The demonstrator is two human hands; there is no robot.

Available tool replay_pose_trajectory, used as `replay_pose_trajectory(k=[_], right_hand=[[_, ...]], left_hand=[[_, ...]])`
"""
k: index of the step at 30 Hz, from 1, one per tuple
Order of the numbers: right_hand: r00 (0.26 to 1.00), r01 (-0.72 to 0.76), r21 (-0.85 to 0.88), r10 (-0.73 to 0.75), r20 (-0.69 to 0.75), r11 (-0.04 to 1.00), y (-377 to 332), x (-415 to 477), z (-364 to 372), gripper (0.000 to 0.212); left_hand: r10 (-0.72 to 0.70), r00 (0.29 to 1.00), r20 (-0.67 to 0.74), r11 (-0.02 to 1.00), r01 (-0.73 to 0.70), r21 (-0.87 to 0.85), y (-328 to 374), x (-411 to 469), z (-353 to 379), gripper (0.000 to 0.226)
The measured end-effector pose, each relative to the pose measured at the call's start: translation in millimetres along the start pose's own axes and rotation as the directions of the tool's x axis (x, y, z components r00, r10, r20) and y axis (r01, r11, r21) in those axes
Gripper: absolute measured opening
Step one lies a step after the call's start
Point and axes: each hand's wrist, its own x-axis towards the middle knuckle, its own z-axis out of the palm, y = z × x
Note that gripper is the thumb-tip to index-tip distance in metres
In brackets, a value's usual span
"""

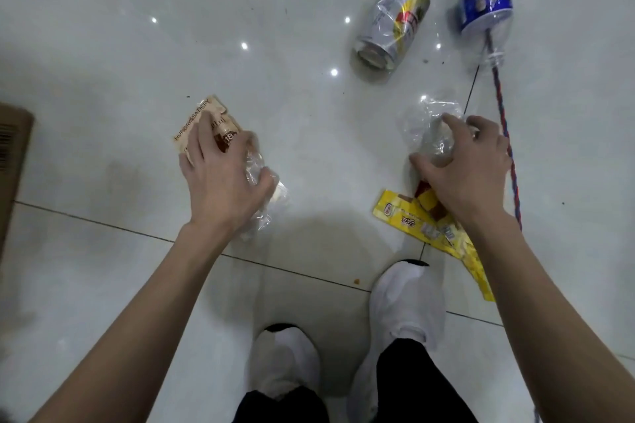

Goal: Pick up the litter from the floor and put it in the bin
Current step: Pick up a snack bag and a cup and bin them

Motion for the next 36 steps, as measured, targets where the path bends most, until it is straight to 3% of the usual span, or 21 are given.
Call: replay_pose_trajectory(k=[11,15,19,25,31,36], right_hand=[[0.993,0.074,0.094,-0.065,-0.1,0.993,-25,-5,-26,0.045],[0.993,0.095,0.1,-0.087,-0.079,0.99,-32,-6,-18,0.037],[0.998,0.068,0.068,-0.068,0.002,0.995,-33,-6,0,0.045],[0.997,0.054,0.07,-0.057,0.043,0.996,-31,-11,15,0.067],[0.997,0.073,0.026,-0.073,0.021,0.997,-30,-10,20,0.071],[0.998,0.065,-0.007,-0.065,0.016,0.998,-34,-7,19,0.069]], left_hand=[[0.093,0.987,-0.129,0.987,-0.109,-0.121,13,13,-45,0.047],[0.115,0.989,-0.094,0.981,-0.128,-0.146,11,20,-37,0.048],[0.071,0.997,-0.02,0.996,-0.072,-0.043,8,16,-14,0.058],[0.035,0.992,-0.122,0.994,-0.047,-0.098,-2,10,-6,0.088],[-0.034,0.989,-0.145,0.995,0.047,0.088,-16,18,-9,0.071],[-0.1,0.987,-0.124,0.991,0.11,0.074,-24,30,-12,0.07]])
